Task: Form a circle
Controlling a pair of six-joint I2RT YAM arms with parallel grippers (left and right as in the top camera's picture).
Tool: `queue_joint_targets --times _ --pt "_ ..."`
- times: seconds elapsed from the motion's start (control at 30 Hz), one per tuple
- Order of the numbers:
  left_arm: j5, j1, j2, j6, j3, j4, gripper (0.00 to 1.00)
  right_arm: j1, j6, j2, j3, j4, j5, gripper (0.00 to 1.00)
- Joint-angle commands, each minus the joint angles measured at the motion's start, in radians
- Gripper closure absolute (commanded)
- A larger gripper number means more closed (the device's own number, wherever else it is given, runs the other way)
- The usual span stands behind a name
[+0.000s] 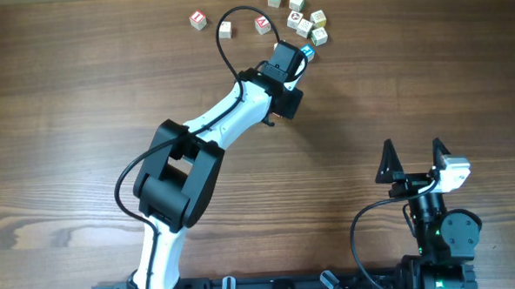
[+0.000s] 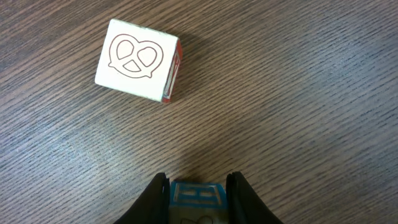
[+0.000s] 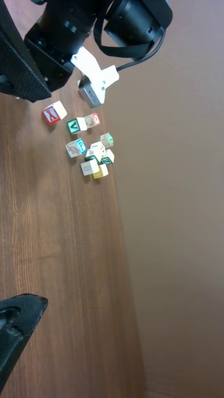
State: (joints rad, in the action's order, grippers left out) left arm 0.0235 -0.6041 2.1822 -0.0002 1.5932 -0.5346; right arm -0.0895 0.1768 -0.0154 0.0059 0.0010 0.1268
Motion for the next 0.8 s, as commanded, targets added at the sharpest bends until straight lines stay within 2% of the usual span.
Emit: queue_joint_targets --times 0.0,0.2,0.77 --pt "-0.014 0.000 0.013 0.050 -0.010 -0.029 0.80 0.000 -0.019 0.008 -0.001 0.006 -0.008 0.00" --pt "0.005 0.000 0.013 0.102 -0.009 -0.058 0.80 0.000 -0.019 0.008 -0.001 0.006 -0.008 0.00" --pt "0.091 0.000 0.013 0.105 -0.009 -0.067 0.81 0.000 -0.019 0.008 -0.001 0.006 -0.008 0.00"
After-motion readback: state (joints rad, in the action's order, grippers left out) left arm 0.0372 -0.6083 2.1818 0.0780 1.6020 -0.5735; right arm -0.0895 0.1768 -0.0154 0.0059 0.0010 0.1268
